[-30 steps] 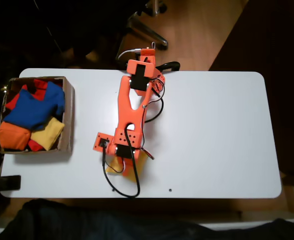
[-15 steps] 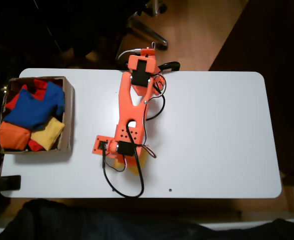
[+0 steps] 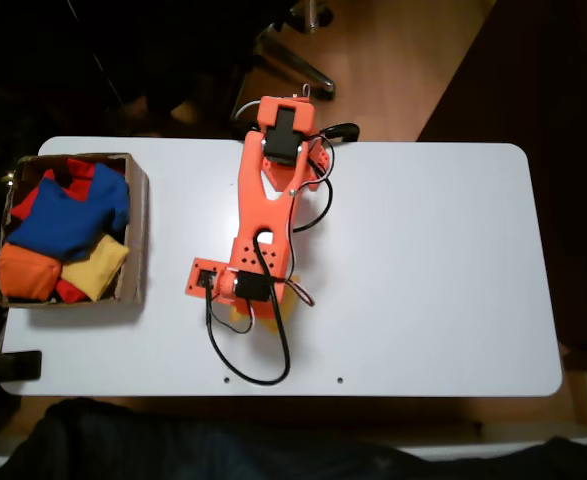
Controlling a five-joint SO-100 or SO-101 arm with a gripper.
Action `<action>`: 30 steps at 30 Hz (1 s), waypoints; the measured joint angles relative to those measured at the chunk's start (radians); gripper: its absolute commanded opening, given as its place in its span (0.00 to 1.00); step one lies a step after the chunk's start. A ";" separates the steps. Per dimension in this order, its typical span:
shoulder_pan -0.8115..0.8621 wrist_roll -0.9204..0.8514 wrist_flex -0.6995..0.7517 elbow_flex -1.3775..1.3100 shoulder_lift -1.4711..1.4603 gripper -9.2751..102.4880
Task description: Grasp a bag and put it in the box.
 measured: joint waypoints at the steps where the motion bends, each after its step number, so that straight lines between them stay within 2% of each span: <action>1: 0.000 0.000 0.006 0.000 0.017 0.24; 17: 0.000 -0.003 0.110 0.002 0.264 0.24; 30: 0.000 -0.026 0.140 0.002 0.460 0.24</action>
